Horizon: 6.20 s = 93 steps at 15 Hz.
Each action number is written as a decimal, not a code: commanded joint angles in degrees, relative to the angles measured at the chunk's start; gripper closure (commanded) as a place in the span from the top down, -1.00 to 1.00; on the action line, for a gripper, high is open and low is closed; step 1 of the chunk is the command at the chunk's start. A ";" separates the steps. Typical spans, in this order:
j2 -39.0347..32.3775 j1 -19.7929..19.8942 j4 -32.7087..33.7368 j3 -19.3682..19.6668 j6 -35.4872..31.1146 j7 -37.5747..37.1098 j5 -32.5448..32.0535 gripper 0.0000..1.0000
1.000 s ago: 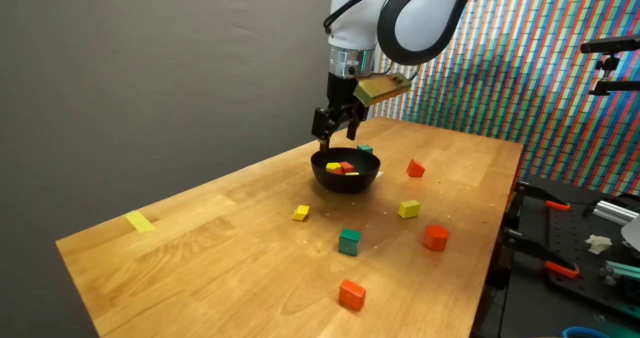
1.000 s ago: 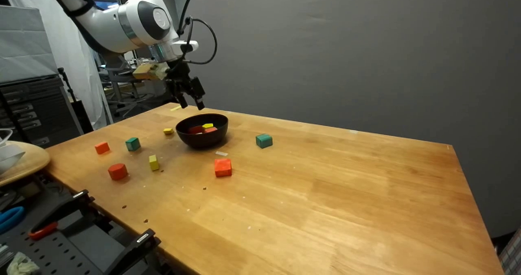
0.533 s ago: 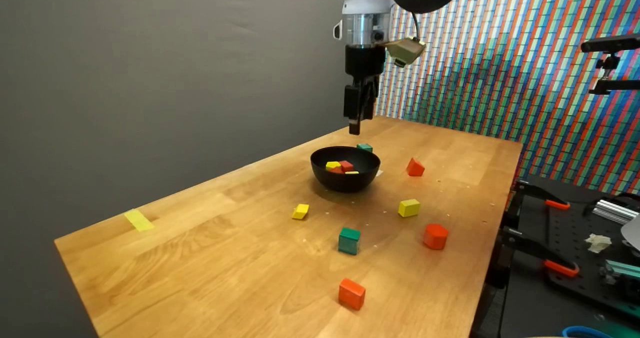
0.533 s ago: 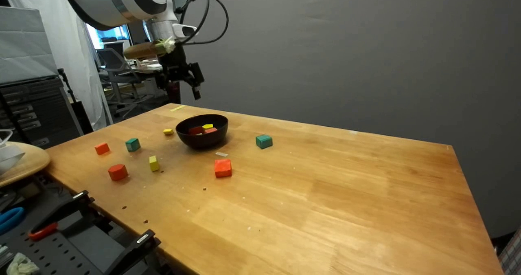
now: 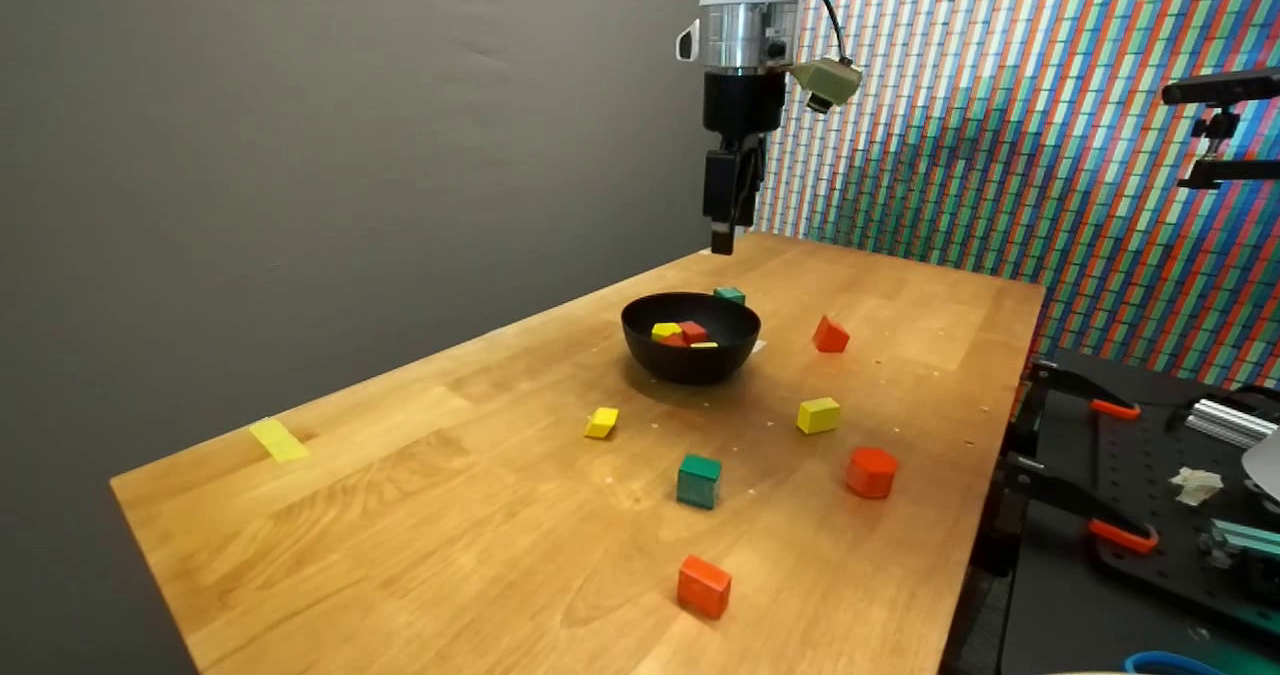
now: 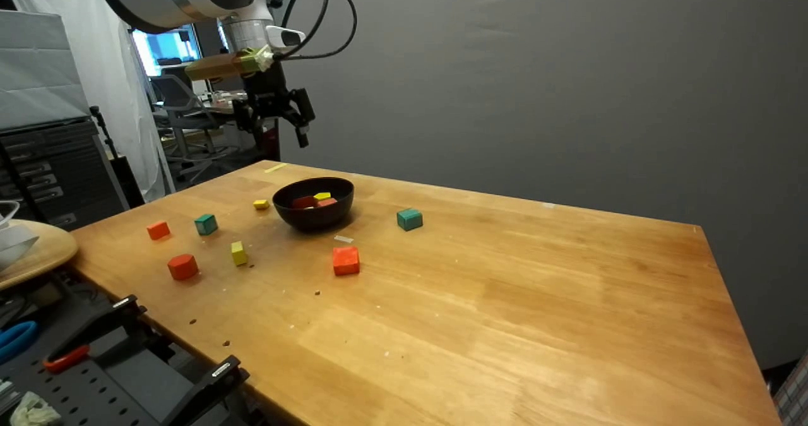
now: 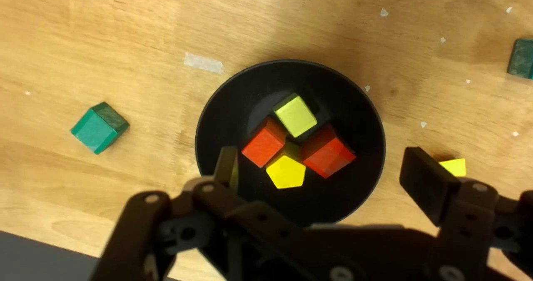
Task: Put the colored blocks into the black bowl
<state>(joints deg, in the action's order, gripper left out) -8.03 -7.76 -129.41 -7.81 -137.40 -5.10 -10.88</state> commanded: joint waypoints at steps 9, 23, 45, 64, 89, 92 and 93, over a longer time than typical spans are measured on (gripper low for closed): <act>-5.70 8.78 6.14 10.11 -2.74 -7.46 11.96 1.00; -25.74 -4.40 11.40 25.60 -27.16 -26.93 5.25 1.00; -3.65 -3.00 3.02 11.67 -11.22 -6.67 1.31 -0.65; -2.71 -2.27 -4.94 11.59 -9.48 -20.90 1.39 1.00; -13.82 5.29 -13.17 14.39 -29.74 -22.52 21.73 -0.69; -8.35 2.99 -14.70 14.91 -26.64 -20.53 18.59 -0.66; -6.47 0.39 -15.63 16.94 -26.85 -21.33 15.23 -0.66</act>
<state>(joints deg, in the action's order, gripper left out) -20.17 -2.30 -143.28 5.57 -165.71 -26.85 9.81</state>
